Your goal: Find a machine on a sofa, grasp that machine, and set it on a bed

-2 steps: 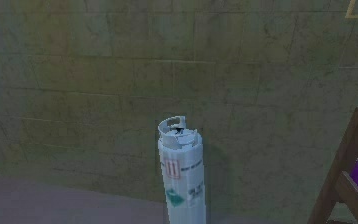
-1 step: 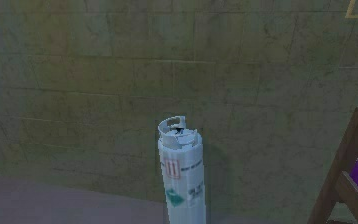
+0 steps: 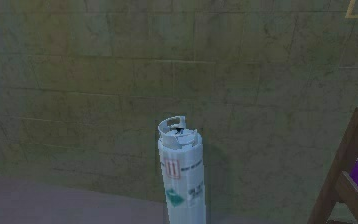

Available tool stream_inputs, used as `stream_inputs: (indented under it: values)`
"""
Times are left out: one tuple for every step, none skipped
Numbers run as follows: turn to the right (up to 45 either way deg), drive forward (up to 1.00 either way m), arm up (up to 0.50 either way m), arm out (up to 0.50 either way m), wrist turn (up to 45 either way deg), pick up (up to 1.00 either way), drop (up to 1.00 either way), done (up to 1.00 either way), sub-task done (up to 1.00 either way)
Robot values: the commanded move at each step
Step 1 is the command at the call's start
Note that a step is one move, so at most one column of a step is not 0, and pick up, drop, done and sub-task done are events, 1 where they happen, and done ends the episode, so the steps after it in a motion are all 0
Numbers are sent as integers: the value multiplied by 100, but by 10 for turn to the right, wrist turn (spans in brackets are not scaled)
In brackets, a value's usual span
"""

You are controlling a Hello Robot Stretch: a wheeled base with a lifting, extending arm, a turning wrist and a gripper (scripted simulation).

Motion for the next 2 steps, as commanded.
stream_inputs:
  values:
    - [0,0,-2,0,0,0,0,0,0]
    - [0,0,-32,0,0,0,0,0,0]
